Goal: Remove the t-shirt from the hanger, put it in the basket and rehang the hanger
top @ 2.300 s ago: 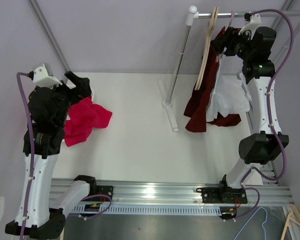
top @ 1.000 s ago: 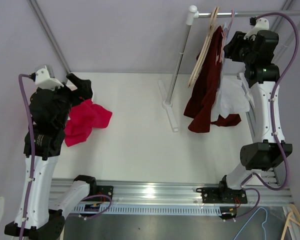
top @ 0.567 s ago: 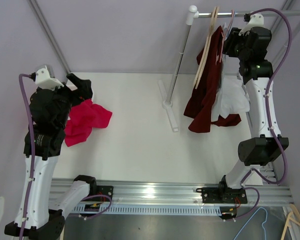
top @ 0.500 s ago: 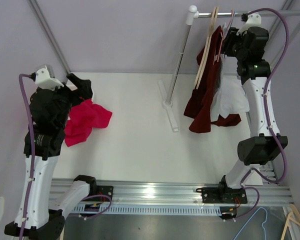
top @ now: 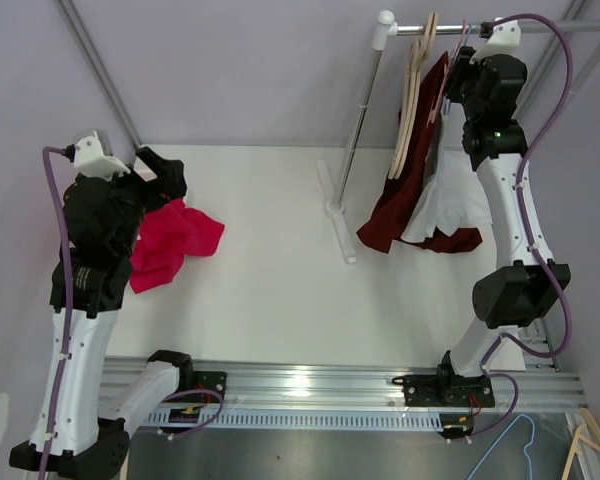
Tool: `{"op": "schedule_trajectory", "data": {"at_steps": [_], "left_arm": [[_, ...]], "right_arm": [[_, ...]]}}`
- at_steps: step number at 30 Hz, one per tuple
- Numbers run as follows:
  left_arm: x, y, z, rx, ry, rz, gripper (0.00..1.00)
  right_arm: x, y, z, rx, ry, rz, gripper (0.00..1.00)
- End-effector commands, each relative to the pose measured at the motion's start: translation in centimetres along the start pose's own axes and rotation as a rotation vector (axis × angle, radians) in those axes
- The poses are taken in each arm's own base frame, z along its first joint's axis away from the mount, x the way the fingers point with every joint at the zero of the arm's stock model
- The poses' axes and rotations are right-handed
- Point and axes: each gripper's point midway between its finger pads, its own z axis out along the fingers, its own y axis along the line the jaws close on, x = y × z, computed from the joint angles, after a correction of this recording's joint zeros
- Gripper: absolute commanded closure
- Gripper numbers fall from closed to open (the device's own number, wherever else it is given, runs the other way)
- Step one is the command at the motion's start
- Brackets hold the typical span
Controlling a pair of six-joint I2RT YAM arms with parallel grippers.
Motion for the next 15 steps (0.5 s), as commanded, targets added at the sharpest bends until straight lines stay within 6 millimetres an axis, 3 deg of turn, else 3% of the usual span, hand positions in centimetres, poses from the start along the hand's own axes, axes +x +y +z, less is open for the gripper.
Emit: {"op": "schedule_trajectory", "data": {"at_steps": [1,4,6,13,15], "left_arm": [[-0.5,-0.7,0.2,0.033,-0.022,0.020,0.00],[-0.4,-0.7,0.3,0.033,-0.019,0.020,0.01],[-0.3,-0.7,0.3,0.034,-0.017,0.022,0.00],[-0.3,-0.8,0.4,0.038,-0.015,0.021,0.00],[-0.3,-0.8,0.4,0.038,-0.015,0.021,0.01]], "right_arm": [[-2.5,-0.2,0.7,0.044,-0.111,-0.022,0.66],[-2.6,-0.4,1.1,0.051,-0.125,-0.023,0.76],[-2.8,-0.4,1.1,0.055,-0.131,-0.023,1.00],[-3.4,-1.1,0.3,0.087,-0.142,-0.037,1.00],[-4.4,-1.3,-0.4,0.091,-0.165,-0.041,1.00]]}}
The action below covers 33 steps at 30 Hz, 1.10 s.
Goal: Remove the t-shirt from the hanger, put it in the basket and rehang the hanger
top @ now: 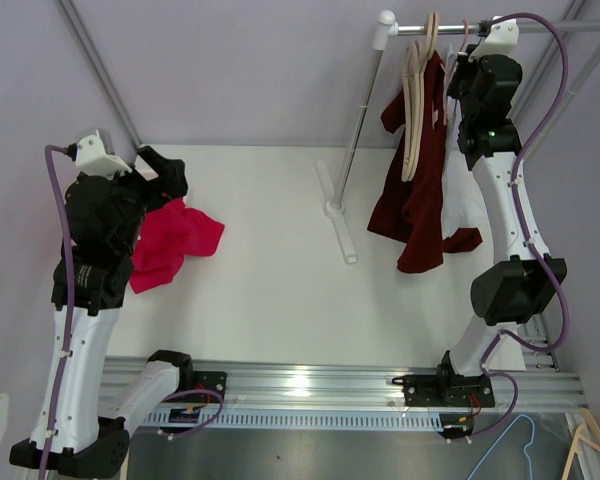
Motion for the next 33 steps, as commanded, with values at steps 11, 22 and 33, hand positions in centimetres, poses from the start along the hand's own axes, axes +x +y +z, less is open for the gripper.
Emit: {"op": "schedule_trajectory", "data": {"at_steps": [11,22,33], "left_arm": [[-0.6,-0.9,-0.2,0.047,-0.025,0.019,0.00],[-1.2,-2.7,-1.1,0.121,-0.027,0.042,0.01],[1.9,-12.1,-6.8,0.510,0.013,0.256,0.01]], "right_arm": [[-10.5,-3.3,-4.9,0.072,-0.218,-0.023,1.00],[-11.3,-6.0,-10.1,0.159,-0.165,0.013,1.00],[-5.7,-8.9,-21.3,0.566,0.039,0.316,1.00]]}}
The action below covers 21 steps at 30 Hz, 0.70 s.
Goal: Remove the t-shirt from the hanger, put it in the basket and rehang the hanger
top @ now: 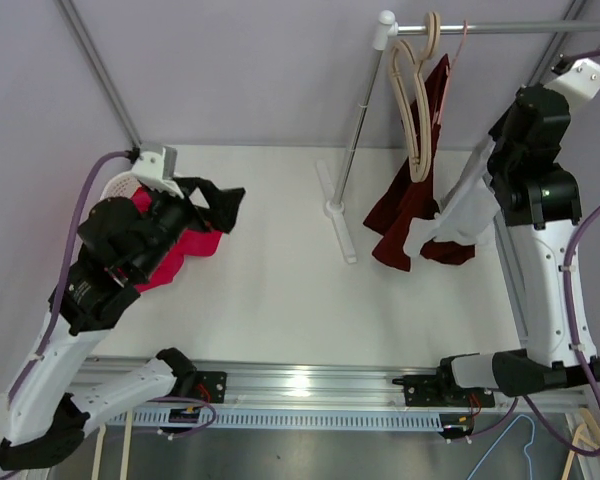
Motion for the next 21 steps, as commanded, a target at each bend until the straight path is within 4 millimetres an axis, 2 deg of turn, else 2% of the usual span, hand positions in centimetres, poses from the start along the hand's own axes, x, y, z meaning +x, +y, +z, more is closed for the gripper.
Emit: {"op": "schedule_trajectory", "data": {"at_steps": [1,2,3,4,5,7,8,9,10,12,13,14,18,19,21], "left_arm": [[0.1,-3.6,-1.2,0.153,-0.037,0.106,0.00],[1.7,-5.6,-1.5,0.227,-0.007,0.124,0.00],[3.2,-6.6,-1.5,0.263,0.018,0.154,0.00],[3.5,-7.8,-1.5,0.302,0.008,0.157,0.00],[6.2,-9.8,-1.9,0.371,0.051,0.186,0.01],[8.0,-12.2,-2.0,0.443,0.063,0.216,0.00],[9.0,-14.4,-2.6,0.512,0.057,0.218,0.01],[10.4,-15.3,-2.6,0.528,0.067,0.241,0.00],[11.0,-17.1,-3.3,0.587,0.054,0.272,0.00],[12.9,-19.5,-3.2,0.641,0.029,0.320,0.01],[13.2,-21.1,-4.0,0.691,0.011,0.330,0.00],[13.6,-22.7,-4.0,0.722,-0.021,0.326,0.01],[14.2,-27.0,-4.8,0.804,-0.088,0.378,0.00],[14.2,-28.0,-5.6,0.827,-0.110,0.384,0.01],[14.0,-29.2,-6.1,0.837,-0.165,0.401,0.00]], "right_arm": [[1.2,-2.8,-4.7,0.113,0.063,0.134,1.00],[1.7,-2.7,-5.4,0.102,0.080,0.143,1.00],[2.7,-2.5,-5.9,0.097,0.104,0.164,1.00],[2.8,-2.4,-6.9,0.063,0.116,0.171,1.00],[3.3,-1.6,-7.6,0.018,0.134,0.170,1.00],[3.9,-1.5,-8.6,-0.015,0.159,0.183,1.00],[4.1,-0.9,-9.1,-0.046,0.172,0.177,1.00],[4.1,-1.0,-9.4,-0.052,0.176,0.179,1.00],[4.4,-0.9,-9.6,-0.058,0.185,0.174,1.00],[4.3,-0.8,-10.1,-0.074,0.187,0.170,1.00],[4.3,-0.9,-10.3,-0.077,0.190,0.165,1.00],[4.3,-0.9,-10.4,-0.080,0.190,0.162,1.00],[4.0,-0.9,-10.7,-0.089,0.183,0.159,1.00],[3.9,-0.9,-10.7,-0.088,0.179,0.162,1.00],[3.8,-0.9,-10.7,-0.093,0.174,0.155,1.00]]}}
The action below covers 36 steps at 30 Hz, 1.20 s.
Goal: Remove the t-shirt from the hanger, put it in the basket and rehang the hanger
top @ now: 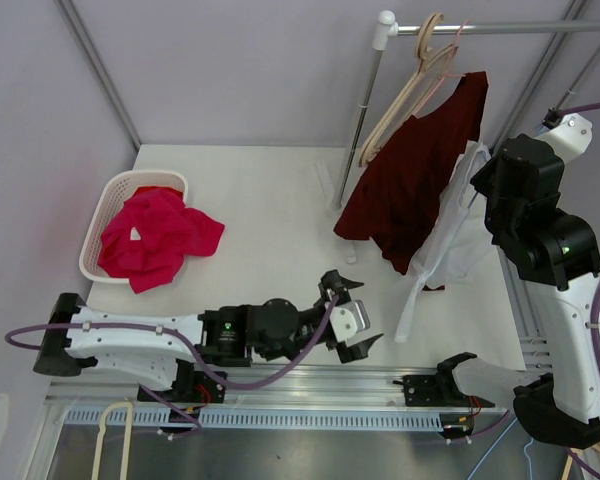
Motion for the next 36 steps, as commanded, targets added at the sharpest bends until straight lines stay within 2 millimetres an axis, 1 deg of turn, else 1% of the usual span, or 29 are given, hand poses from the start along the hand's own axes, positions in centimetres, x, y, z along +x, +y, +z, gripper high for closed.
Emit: {"op": "schedule_trajectory", "data": {"at_steps": [1,4,6,7,8,10,12,13,15,16,17,18,19,20,21,22,23,24,25,26,28,29,30,31,32,33,34,35,36], "left_arm": [[-6.7,-0.6,0.1,-0.025,-0.244,0.039,0.01],[-7.7,-1.8,-0.1,0.024,-0.285,0.017,0.00],[-7.9,-2.0,0.2,0.026,-0.289,0.003,0.00],[-7.5,-2.2,0.8,0.025,-0.273,0.010,0.01],[-8.0,-1.7,1.0,-0.007,-0.275,0.006,0.01],[-7.9,-1.3,2.3,-0.049,-0.252,0.006,0.01],[-7.4,-0.9,3.3,-0.068,-0.226,-0.010,0.01],[-6.9,0.0,4.0,-0.083,-0.207,-0.029,0.01],[-6.4,0.1,5.2,-0.067,-0.178,-0.067,0.01],[-6.0,0.5,5.7,-0.078,-0.163,-0.071,0.01],[-6.0,0.6,6.2,-0.078,-0.155,-0.070,0.02],[-5.8,0.6,6.4,-0.079,-0.143,-0.067,0.06],[-6.5,1.0,6.6,-0.091,-0.148,-0.070,0.23],[-6.3,1.2,6.8,-0.099,-0.137,-0.074,0.31],[-5.6,1.6,7.1,-0.116,-0.113,-0.074,0.48],[-6.4,2.1,7.2,-0.137,-0.121,-0.084,0.59],[-6.3,2.6,7.2,-0.164,-0.110,-0.091,0.78],[-5.7,3.0,7.4,-0.195,-0.083,-0.093,0.99],[-6.7,4.4,7.0,-0.274,-0.087,-0.114,0.99],[-6.5,4.7,6.9,-0.292,-0.072,-0.116,0.99],[-6.7,4.2,6.0,-0.311,-0.074,-0.091,0.99],[-7.3,3.9,5.4,-0.310,-0.090,-0.035,0.99],[-8.4,2.2,4.6,-0.281,-0.125,-0.015,0.99],[-9.3,1.8,3.7,-0.284,-0.168,-0.013,0.99],[-9.7,1.5,2.9,-0.292,-0.179,-0.017,0.99],[-10.2,0.2,2.4,-0.257,-0.191,-0.042,0.99],[-10.3,-0.5,1.9,-0.217,-0.179,-0.066,0.99],[-10.4,-2.0,1.7,-0.149,-0.190,-0.127,0.99],[-10.9,-3.0,1.2,-0.114,-0.201,-0.151,0.99]], "right_arm": [[-1.2,-0.2,-0.6,-0.001,-0.040,0.043,1.00],[-1.2,-0.2,-0.6,-0.003,-0.041,0.037,1.00],[-1.1,-0.2,-0.6,-0.005,-0.041,0.038,1.00],[-1.2,-0.1,-0.6,-0.010,-0.044,0.042,1.00],[-1.2,0.0,-0.6,-0.016,-0.043,0.046,1.00],[-1.2,0.3,-0.7,-0.031,-0.040,0.052,1.00],[-1.1,0.4,-0.8,-0.040,-0.040,0.061,1.00],[-1.3,0.4,-1.0,-0.048,-0.045,0.068,1.00],[-1.4,0.5,-1.2,-0.058,-0.046,0.072,1.00],[-1.4,0.5,-1.2,-0.060,-0.047,0.073,1.00],[-1.4,0.5,-1.3,-0.062,-0.048,0.073,1.00],[-1.5,0.5,-1.4,-0.063,-0.050,0.074,1.00],[-1.5,0.5,-1.3,-0.061,-0.050,0.072,1.00],[-1.5,0.5,-1.3,-0.062,-0.048,0.066,1.00],[-1.5,0.6,-1.3,-0.064,-0.049,0.067,1.00],[-1.4,0.6,-1.3,-0.066,-0.046,0.064,1.00],[-1.4,0.7,-1.2,-0.068,-0.047,0.065,1.00],[-1.4,0.8,-1.3,-0.077,-0.044,0.065,1.00],[-1.3,0.9,-1.2,-0.080,-0.043,0.064,1.00],[-1.2,1.1,-1.1,-0.084,-0.038,0.060,1.00],[-1.1,1.2,-0.9,-0.083,-0.039,0.051,1.00],[-1.0,1.0,-0.7,-0.068,-0.042,0.039,1.00],[-1.0,0.8,-0.3,-0.047,-0.052,0.024,1.00],[-1.2,0.2,-0.1,-0.009,-0.069,0.015,1.00],[-1.4,0.1,0.1,0.005,-0.077,0.011,1.00],[-1.4,0.3,0.5,0.014,-0.083,0.000,1.00],[-1.6,0.1,0.8,0.026,-0.089,0.002,1.00],[-1.7,0.1,1.0,0.029,-0.092,0.004,1.00],[-2.2,0.3,1.2,0.027,-0.103,0.015,1.00]]}}
